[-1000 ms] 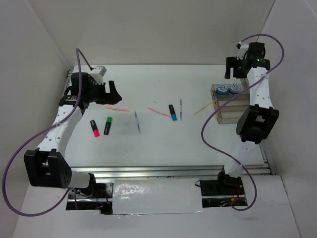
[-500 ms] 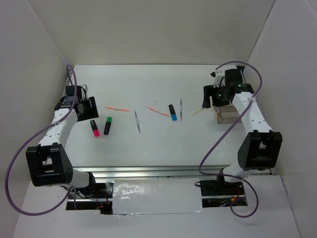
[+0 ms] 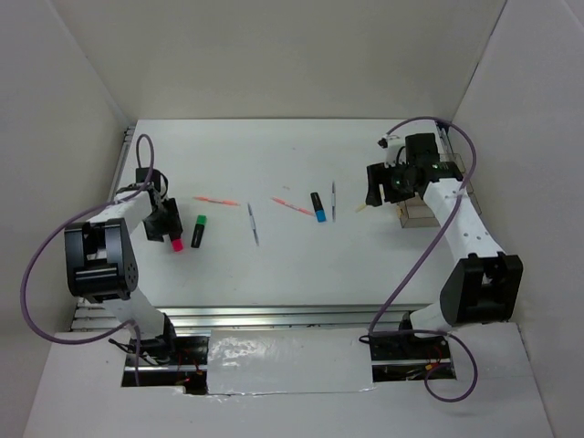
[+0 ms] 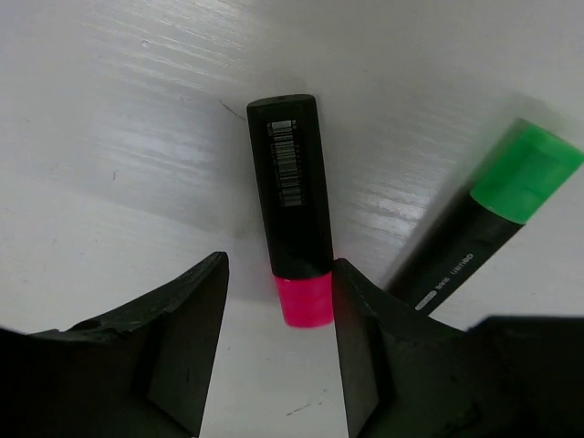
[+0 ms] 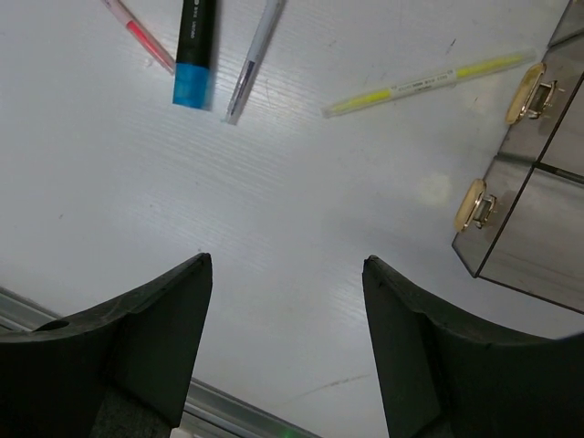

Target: Sort the stationery into containers

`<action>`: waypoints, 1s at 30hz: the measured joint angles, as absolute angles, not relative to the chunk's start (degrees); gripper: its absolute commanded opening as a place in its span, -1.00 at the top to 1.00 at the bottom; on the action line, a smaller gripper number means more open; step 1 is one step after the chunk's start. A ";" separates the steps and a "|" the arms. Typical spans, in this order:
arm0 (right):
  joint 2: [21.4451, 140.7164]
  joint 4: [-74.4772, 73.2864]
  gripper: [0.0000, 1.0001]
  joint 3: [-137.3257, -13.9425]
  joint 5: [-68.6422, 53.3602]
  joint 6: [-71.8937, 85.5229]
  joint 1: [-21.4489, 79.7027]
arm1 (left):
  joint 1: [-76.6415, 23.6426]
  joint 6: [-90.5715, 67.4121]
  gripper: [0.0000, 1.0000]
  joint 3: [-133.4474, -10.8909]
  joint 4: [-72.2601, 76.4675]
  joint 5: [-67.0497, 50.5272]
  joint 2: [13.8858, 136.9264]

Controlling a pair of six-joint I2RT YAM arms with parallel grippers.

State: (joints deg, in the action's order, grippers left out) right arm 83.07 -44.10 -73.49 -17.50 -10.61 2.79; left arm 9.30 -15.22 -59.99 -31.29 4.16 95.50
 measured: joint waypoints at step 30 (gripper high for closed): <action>57.43 -31.75 -0.43 -58.39 -8.99 -44.18 33.82 | -6.59 -7.64 0.80 -64.05 -34.57 -46.54 82.46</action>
State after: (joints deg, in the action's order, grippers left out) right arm 57.43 -31.75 -58.39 -8.99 -44.18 33.82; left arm -6.59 -7.64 -64.05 -34.57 -46.54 82.46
